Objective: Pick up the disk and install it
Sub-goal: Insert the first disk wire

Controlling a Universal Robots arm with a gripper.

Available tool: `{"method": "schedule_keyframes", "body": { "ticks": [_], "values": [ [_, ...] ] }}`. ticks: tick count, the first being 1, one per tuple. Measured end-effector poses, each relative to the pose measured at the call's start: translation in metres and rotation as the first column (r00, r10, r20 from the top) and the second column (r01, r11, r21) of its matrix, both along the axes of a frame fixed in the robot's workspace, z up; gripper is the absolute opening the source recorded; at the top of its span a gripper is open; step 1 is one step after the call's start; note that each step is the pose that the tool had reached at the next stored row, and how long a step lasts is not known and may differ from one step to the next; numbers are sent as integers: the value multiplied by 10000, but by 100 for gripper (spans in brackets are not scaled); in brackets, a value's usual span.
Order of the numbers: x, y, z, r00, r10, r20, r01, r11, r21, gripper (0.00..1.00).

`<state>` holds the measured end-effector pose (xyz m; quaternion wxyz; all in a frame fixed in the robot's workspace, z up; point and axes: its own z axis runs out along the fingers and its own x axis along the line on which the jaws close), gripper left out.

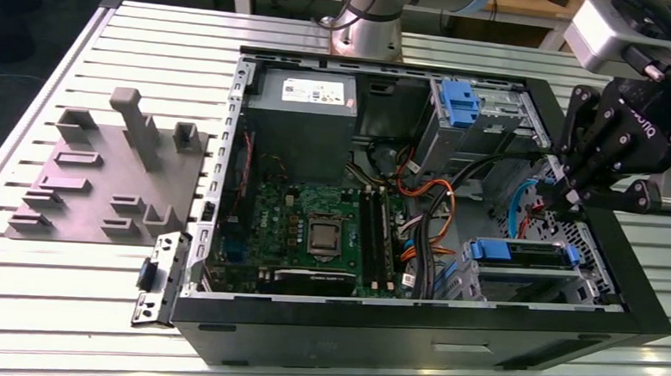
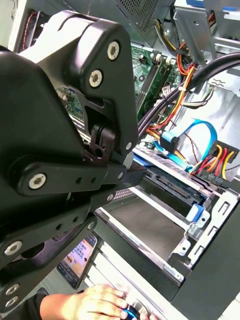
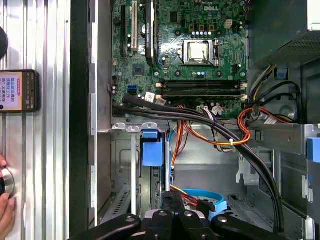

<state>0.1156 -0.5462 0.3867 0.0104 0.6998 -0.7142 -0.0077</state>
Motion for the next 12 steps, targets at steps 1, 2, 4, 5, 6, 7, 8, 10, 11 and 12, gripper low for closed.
{"method": "schedule_keyframes", "body": {
  "ticks": [1, 2, 4, 5, 6, 7, 8, 10, 11, 12],
  "values": [
    [19, 1, -2, 10000, -1, 0, 1, 10000, 2, 11],
    [39, 3, -3, 10000, -1, 0, 1, 10000, 2, 11],
    [54, 4, -6, 10000, -2, 0, 2, 10000, 6, 11],
    [58, 4, -8, 10000, -1, 0, 1, 10000, 6, 11],
    [58, 4, -8, 10000, -3, 0, 3, 10000, 6, 11],
    [68, 4, -12, 10000, -2, 0, 2, 10000, 7, 11],
    [77, 4, -16, 10000, -3, 0, 3, 10000, 7, 11],
    [79, 4, -17, 10000, -2, 0, 2, 10000, 7, 11],
    [80, 4, -17, 10000, -2, 0, 2, 10000, 7, 11],
    [81, 4, -18, 10000, -2, 0, 2, 10000, 6, 11]
  ]
}}
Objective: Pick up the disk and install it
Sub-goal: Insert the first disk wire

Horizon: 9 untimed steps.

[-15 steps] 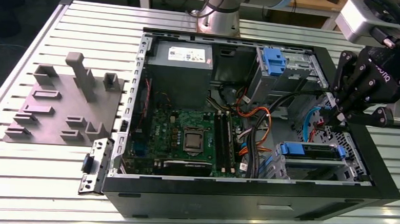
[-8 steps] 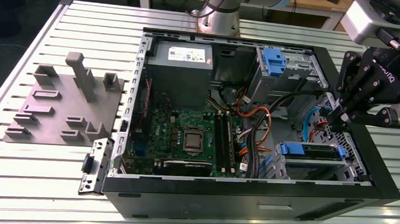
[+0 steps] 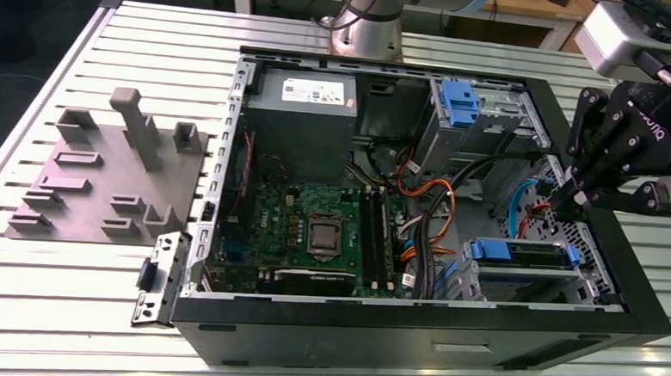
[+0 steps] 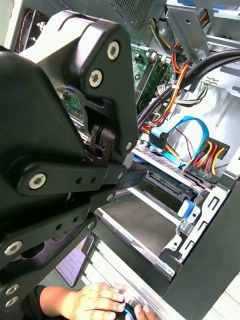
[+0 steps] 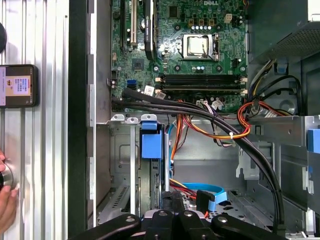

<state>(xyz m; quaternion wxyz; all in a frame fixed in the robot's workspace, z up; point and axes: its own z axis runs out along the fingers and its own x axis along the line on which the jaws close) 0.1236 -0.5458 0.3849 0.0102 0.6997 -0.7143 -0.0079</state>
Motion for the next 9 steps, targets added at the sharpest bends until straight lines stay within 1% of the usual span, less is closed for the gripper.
{"method": "schedule_keyframes", "body": {
  "ticks": [6, 9],
  "values": [
    [5, 0, -3, 10000, 0, 0, 0, 10000, 0, 11],
    [42, 0, -10, 10000, 1, 0, -1, 10000, 2, 11]
  ]
}}
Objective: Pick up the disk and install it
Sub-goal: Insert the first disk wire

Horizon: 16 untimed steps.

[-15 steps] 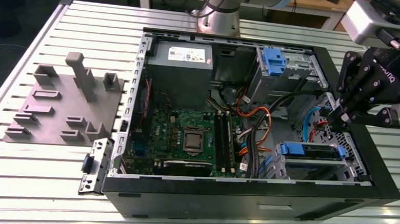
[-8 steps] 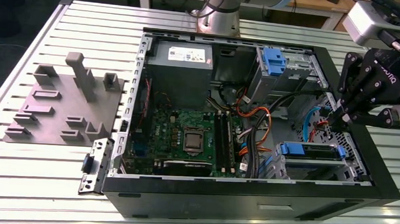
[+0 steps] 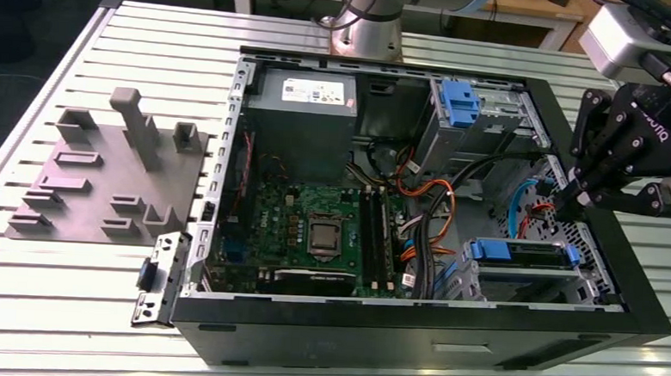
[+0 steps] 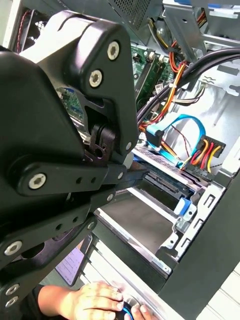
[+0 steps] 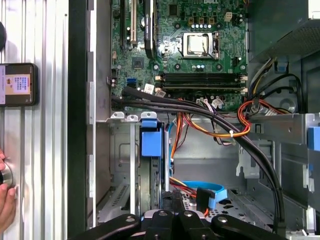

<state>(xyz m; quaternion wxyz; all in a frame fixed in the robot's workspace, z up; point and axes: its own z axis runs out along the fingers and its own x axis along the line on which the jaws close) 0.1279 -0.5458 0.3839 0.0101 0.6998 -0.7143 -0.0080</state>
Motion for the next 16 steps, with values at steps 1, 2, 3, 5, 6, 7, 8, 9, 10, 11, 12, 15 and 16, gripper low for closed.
{"method": "schedule_keyframes", "body": {
  "ticks": [1, 2, 3, 5, 6, 7, 8, 9, 10, 11, 12, 15, 16],
  "values": [
    [5, 1, 0, 10000, 0, 1, 0, 10000, -1, 11],
    [5, 1, 0, 10000, 0, 0, 0, 10000, -1, 11],
    [5, 0, 0, 10000, -1, 0, 1, 10000, -2, 11],
    [5, 3, -1, 10000, -2, 0, 2, 10000, -2, 11],
    [6, 14, -2, 10000, -1, 0, 1, 10000, -3, 11],
    [6, 34, -3, 10000, -1, 0, 1, 10000, -3, 11],
    [6, 51, -5, 10000, -1, 0, 1, 10000, -2, 11],
    [6, 58, -6, 10000, -1, 0, 1, 10000, -1, 11],
    [6, 59, -8, 10000, 0, 0, 0, 10000, -1, 11],
    [6, 59, -9, 10000, 0, 0, 0, 10000, -3, 11],
    [6, 59, -10, 10000, -1, 0, 1, 10000, -4, 11],
    [6, 59, -12, 10000, -1, 0, 1, 10000, -5, 11],
    [6, 59, -12, 10000, -1, 0, 1, 10000, -5, 11]
  ]
}}
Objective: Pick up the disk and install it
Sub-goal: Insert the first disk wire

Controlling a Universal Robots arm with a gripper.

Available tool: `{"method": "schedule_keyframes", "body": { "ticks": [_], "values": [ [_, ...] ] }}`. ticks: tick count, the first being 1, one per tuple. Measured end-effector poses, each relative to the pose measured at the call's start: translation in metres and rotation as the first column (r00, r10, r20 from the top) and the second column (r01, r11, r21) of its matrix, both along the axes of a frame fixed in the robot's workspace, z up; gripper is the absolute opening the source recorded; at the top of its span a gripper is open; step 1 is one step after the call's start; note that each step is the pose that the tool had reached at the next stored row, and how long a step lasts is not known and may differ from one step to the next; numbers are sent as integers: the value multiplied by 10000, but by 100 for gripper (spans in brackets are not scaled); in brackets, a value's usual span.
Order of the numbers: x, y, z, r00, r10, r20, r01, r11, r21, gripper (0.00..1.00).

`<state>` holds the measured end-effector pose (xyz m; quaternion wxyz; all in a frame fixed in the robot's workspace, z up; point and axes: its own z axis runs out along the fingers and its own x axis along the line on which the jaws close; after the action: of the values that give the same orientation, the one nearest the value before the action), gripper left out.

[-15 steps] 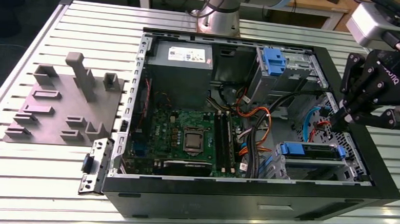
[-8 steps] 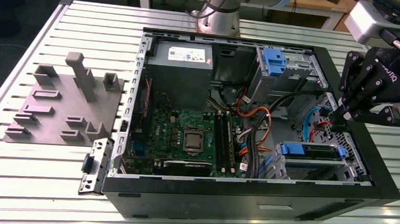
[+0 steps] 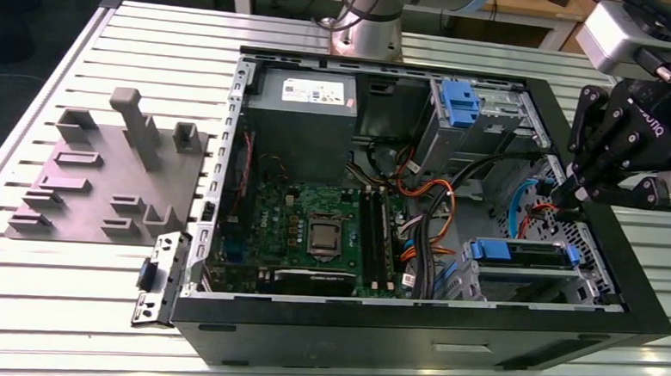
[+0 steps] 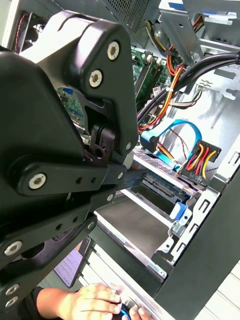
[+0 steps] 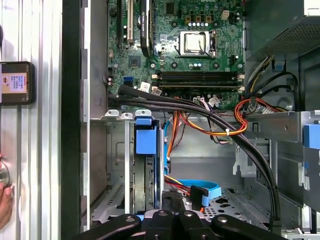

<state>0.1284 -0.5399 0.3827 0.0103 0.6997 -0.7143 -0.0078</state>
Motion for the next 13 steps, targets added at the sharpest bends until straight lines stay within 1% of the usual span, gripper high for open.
{"method": "schedule_keyframes", "body": {
  "ticks": [4, 5, 7, 8, 13],
  "values": [
    [0, 1, -2, 10000, 1, 0, -1, 10000, -8, 11],
    [0, 2, -3, 10000, 0, 0, 0, 10000, -84, 11],
    [0, 4, -1, 10000, 1, 1, -1, 9993, -377, 11],
    [0, 4, -2, 10000, 1, 0, -1, 9990, -441, 11],
    [5, 6, -6, 10000, 0, 2, 0, 9990, -446, 11]
  ]
}}
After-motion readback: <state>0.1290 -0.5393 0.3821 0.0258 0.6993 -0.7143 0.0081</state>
